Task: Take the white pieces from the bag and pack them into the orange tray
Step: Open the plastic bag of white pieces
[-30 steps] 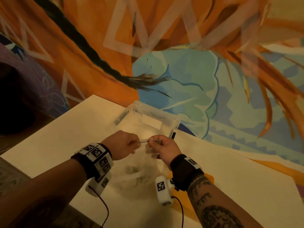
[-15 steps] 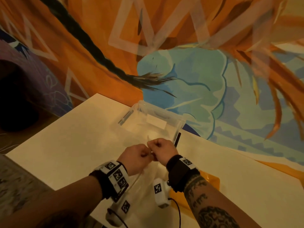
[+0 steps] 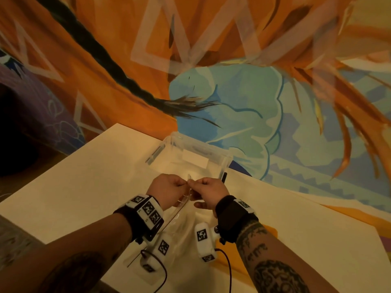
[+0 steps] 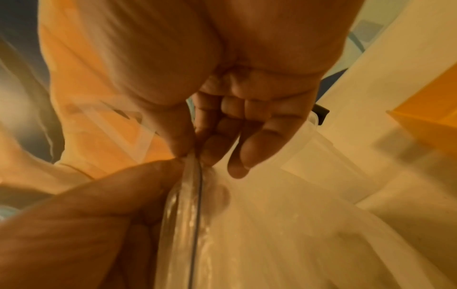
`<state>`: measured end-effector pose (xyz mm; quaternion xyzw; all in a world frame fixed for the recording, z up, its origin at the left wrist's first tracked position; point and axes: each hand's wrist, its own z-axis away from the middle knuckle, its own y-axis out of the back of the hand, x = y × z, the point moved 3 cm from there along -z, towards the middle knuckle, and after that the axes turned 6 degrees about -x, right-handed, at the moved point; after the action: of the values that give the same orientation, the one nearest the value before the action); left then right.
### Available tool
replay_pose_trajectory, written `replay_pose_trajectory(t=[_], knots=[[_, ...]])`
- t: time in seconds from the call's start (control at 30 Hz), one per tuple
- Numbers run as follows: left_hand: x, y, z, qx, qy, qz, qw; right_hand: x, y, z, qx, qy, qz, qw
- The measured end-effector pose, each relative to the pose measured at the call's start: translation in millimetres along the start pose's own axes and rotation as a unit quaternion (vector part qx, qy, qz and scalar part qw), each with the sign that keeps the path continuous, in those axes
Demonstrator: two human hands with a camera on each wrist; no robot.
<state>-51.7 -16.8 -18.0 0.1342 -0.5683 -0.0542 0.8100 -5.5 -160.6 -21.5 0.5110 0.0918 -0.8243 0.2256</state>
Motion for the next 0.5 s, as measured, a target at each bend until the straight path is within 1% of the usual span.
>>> replay_pose_trajectory(t=[0.1, 0.2, 0.27, 0.37, 0.43, 0.47, 0.5], knots=[[-1, -4, 0, -0.003, -0.002, -0.011, 1.000, 0, 3, 0, 0.020, 0.012, 0.056, 0.998], [-2, -8, -1, -0.006, 0.006, -0.018, 1.000, 0, 7, 0, 0.044, 0.045, 0.159, 0.985], [-2, -14, -3, -0.004, 0.008, -0.021, 1.000, 2, 9, -1, 0.061, 0.067, 0.240, 0.966], [0, -22, -6, 0.010, -0.002, -0.040, 0.999, 0, 7, 1, 0.094, 0.089, 0.358, 0.925], [1, -28, -8, 0.019, -0.007, -0.071, 0.997, -3, 5, 3, 0.102, 0.096, 0.412, 0.900], [2, -31, -8, 0.019, -0.010, -0.093, 0.995, -3, 4, 3, 0.105, 0.095, 0.423, 0.895], [3, -33, -9, 0.019, -0.015, -0.115, 0.993, -3, 4, 3, 0.105, 0.089, 0.416, 0.899]])
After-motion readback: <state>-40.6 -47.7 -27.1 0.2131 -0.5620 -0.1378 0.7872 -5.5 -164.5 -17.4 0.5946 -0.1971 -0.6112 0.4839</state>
